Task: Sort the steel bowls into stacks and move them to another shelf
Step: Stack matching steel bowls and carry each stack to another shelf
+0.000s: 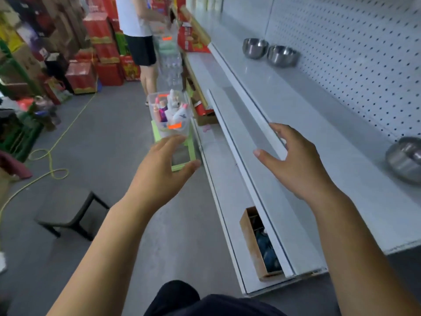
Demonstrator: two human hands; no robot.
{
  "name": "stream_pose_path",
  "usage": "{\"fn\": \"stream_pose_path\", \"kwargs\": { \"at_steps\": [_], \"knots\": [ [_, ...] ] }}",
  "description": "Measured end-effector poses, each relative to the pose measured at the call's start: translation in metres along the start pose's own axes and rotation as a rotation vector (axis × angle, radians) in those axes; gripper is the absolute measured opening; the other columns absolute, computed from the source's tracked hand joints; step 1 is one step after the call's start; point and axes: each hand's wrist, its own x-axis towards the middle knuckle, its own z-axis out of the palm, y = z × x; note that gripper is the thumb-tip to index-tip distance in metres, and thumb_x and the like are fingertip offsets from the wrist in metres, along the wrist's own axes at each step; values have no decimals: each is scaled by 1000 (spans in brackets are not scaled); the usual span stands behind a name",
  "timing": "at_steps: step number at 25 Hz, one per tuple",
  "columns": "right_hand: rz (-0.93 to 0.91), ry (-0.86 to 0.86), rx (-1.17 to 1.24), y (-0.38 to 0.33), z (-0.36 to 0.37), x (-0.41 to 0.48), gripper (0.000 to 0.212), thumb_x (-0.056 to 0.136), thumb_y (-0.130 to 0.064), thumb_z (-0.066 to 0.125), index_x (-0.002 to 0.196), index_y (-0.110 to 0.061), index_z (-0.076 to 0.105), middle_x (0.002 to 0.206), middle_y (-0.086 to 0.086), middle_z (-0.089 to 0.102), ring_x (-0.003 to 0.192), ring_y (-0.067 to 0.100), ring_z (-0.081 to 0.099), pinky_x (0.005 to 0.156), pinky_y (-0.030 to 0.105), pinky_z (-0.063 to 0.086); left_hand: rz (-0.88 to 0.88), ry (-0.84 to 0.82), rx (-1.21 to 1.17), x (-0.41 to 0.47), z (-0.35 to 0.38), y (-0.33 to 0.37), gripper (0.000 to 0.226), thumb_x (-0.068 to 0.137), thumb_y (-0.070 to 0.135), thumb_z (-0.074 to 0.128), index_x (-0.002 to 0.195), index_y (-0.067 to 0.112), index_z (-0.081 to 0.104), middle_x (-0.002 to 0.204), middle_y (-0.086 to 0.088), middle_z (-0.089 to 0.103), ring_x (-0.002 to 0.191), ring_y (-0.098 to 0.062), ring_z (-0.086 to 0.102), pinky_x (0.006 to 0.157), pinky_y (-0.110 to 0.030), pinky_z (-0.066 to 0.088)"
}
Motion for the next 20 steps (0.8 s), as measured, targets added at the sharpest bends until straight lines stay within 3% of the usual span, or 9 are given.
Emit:
{"fn": "stream_pose_path", "kwargs": {
  "at_steps": [2, 5, 10, 14, 20],
  "knots": [
    [71, 36, 10, 11, 1, 24, 66, 95, -40, 70, 153, -32, 41, 156, -9, 43, 144, 13, 40, 108, 26, 33, 62, -73, -21, 42, 19, -7, 61, 92, 46, 71, 145, 21, 53, 150, 5, 53, 138, -15, 47, 101, -17, 31],
    [159, 109, -18, 26, 8, 53, 65, 95, -40, 70, 153, -30, 41, 156, -8, 43, 143, 12, 40, 105, 21, 30, 212, -176, -53, 107, 48, -14, 64, 92, 51, 69, 146, 21, 52, 152, 6, 52, 142, -15, 45, 111, -25, 35],
    [376, 341, -51, 41, 20, 83, 64, 95, -41, 70, 152, -27, 43, 156, -9, 44, 143, 8, 39, 106, 18, 27, 481, -378, -96, 214, 90, -8, 64, 93, 53, 66, 148, 24, 50, 155, 6, 48, 146, -15, 41, 117, -30, 31],
    [568, 517, -47, 41, 35, 83, 69, 94, -41, 72, 154, -25, 41, 157, -6, 42, 144, 11, 39, 111, 22, 31, 673, -507, -104, 278, 119, 2, 64, 93, 53, 65, 147, 21, 52, 154, 2, 51, 144, -19, 43, 119, -39, 36],
    [796, 722, -48, 51, 44, 54, 80, 94, -40, 73, 159, -28, 29, 162, -7, 34, 147, 13, 36, 122, 36, 32, 852, -662, -160, 301, 178, 40, 69, 93, 57, 61, 148, 16, 51, 155, -3, 51, 146, -22, 41, 118, -39, 33]
  ]
}}
